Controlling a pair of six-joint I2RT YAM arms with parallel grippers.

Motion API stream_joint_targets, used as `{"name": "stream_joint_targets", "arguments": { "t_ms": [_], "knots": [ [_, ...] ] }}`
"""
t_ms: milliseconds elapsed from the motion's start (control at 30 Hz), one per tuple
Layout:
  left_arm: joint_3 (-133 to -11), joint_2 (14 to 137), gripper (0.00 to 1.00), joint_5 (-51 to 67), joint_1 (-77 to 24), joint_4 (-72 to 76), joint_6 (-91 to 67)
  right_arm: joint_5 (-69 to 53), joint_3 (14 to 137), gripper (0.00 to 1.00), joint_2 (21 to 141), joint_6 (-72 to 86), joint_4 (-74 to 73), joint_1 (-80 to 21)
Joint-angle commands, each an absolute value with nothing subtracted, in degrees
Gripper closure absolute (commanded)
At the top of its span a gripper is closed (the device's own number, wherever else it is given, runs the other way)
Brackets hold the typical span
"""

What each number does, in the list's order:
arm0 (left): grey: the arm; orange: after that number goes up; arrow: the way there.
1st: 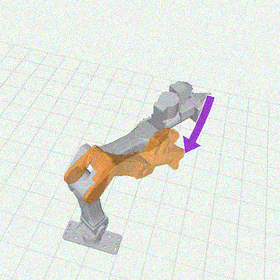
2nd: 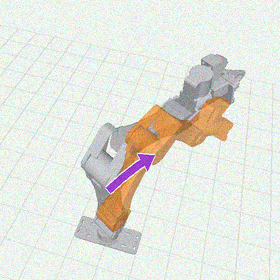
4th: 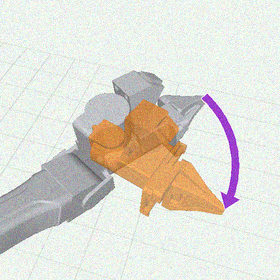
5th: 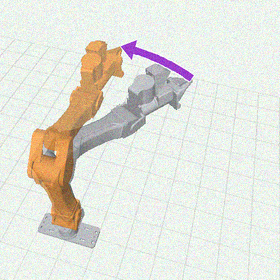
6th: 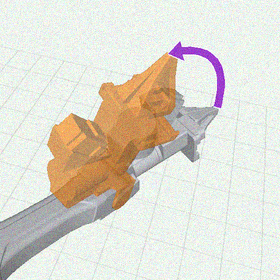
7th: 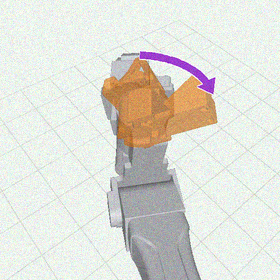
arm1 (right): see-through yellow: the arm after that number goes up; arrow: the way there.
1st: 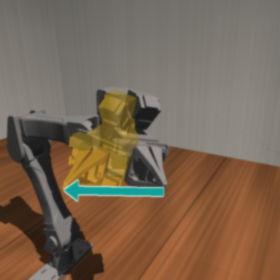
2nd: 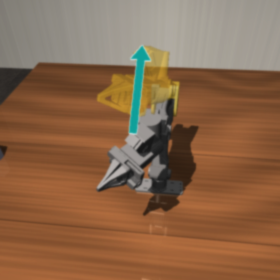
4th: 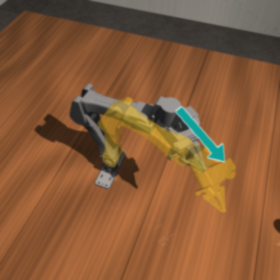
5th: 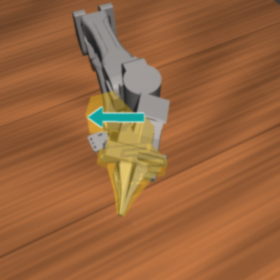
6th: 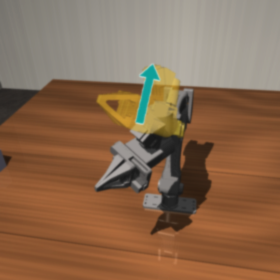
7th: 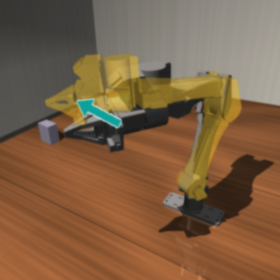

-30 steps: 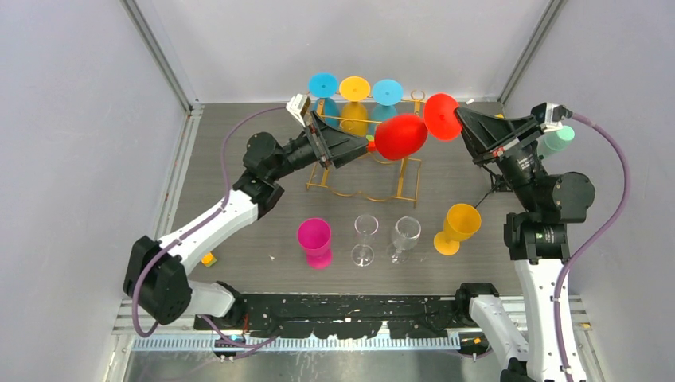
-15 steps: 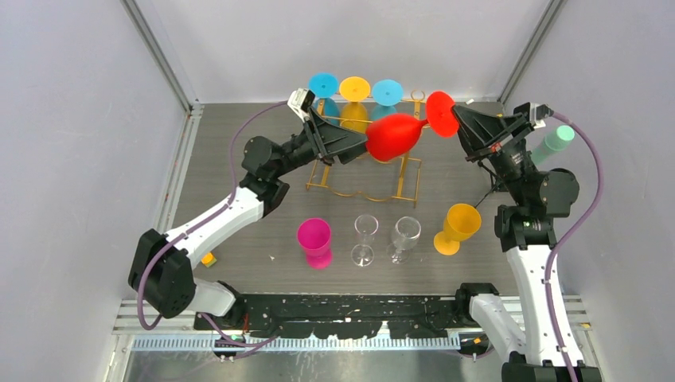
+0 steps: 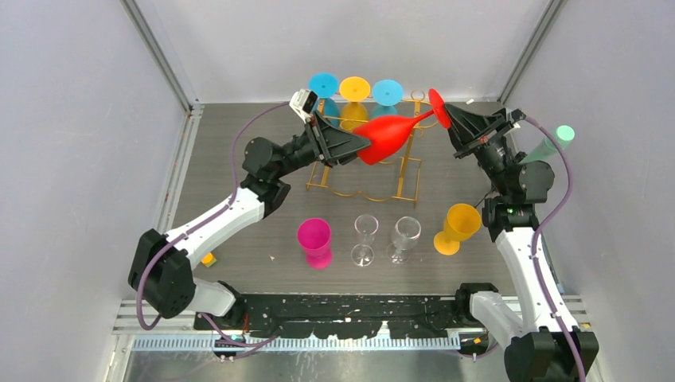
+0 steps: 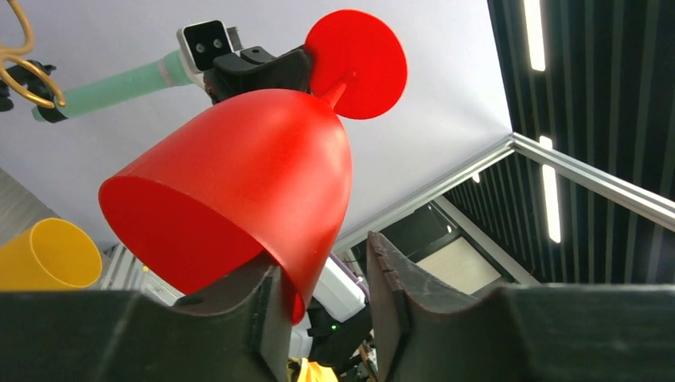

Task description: Take the wine glass off the wine glass rack

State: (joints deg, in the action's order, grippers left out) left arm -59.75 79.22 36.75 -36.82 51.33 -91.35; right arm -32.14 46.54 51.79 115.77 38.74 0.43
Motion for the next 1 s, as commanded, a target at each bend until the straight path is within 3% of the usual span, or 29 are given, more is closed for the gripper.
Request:
{"name": "stream_joint_targets", "arguments": {
  "t_ms": [0, 167, 300, 367, 400, 500, 567, 733, 967],
  "knots": [
    [-61.7, 76.1, 0.66, 38.0, -37.5, 55.5, -91.8, -31.3, 44.4, 1.00, 51.8, 115.9, 42.8, 0.0],
    [-61.5, 76.0, 0.96, 38.0, -37.5, 55.5, -90.9, -30.8, 43.0, 1.00, 51.7, 115.9, 43.0, 0.0],
    [-61.0, 75.7, 1.00, 37.4, -37.5, 55.3, -89.0, -31.3, 43.1, 0.98, 51.5, 115.1, 43.1, 0.0],
    [-60.9, 75.2, 1.00, 37.0, -37.5, 54.2, -87.2, -31.5, 43.2, 0.81, 51.2, 114.4, 42.8, 0.0],
    [-60.9, 74.8, 1.00, 36.9, -37.5, 53.1, -85.9, -31.5, 43.3, 0.65, 51.0, 113.7, 42.6, 0.0],
    [-61.3, 72.6, 1.00, 36.6, -37.4, 47.3, -80.5, -31.5, 43.3, 0.35, 50.4, 111.9, 40.9, 0.0],
    [-61.9, 69.9, 1.00, 35.6, -37.4, 40.4, -74.7, -31.4, 43.4, 0.26, 49.4, 110.0, 38.4, 0.0],
    [-65.0, 60.5, 1.00, 26.0, -37.4, 13.1, -53.8, -30.3, 44.1, 0.22, 47.4, 103.7, 30.2, 0.0],
    [-68.8, 49.0, 1.00, -1.5, -37.4, -20.2, -34.0, -29.2, 47.8, 0.22, 45.2, 94.5, 18.0, 0.0]
  ]
}}
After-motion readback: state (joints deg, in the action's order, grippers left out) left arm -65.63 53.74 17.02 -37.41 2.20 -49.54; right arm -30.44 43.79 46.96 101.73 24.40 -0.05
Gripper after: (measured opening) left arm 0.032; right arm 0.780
